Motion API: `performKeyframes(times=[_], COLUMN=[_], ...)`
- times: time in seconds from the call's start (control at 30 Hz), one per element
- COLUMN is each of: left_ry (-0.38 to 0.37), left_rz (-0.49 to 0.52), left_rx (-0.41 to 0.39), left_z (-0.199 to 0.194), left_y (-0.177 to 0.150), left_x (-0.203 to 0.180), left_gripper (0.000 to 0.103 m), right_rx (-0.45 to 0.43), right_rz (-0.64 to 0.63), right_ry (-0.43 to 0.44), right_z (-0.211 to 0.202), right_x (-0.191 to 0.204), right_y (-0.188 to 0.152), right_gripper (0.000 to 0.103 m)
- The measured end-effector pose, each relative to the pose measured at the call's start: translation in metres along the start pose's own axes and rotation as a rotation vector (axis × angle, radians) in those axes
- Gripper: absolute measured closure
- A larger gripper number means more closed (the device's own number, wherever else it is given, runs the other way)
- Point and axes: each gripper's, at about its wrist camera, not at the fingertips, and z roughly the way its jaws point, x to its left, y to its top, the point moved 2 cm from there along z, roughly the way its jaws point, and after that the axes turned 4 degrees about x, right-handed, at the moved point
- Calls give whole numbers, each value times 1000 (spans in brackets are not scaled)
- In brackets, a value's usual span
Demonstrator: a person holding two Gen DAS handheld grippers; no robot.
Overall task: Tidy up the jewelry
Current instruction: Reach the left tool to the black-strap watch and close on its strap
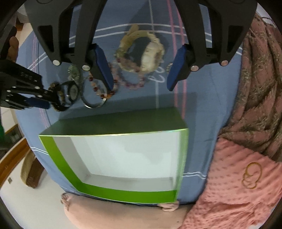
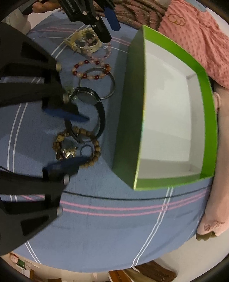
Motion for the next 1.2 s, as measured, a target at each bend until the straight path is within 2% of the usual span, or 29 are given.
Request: performKeyframes(times=[0.07,0.33,0.53,0.77,0.8,0.87,0.93,1.07,1.2], left_ry=[-8,-36,-37,-42,-47,-59,-74,-105,-101], left_rz=[25,147,169,106,105,124,156,288,368], left_rx=[4,12,18,27,30,32,32,30,63], left_z=[2,9,13,11,11,11,11,16,30], left_y=[0,11,18,14,15,16,17,19,19], left_x=[-10,-54,-66,-48,-49,-56,-67,-109,-136], left_gripper=[39,39,37,35,35,35,35,35,35], right_rx=[10,-30,-52,-11,-9,-11,-22,-28,-27], right_rz=[9,48,73,124,125,114,120,154,171], right_ry=[18,26,2,-25,-26,-43,-56,-49,-48], right_z=[2,-18,-26,-18,-17,-19,-22,-23,-24], right_x=[-3,-23,-33,-58,-59,-59,-60,-69,-72], right_y=[-2,-2,-2,-8,-8,-9,-11,-15,-22], right_gripper=[86,95,96,95,94,84,65,62,62])
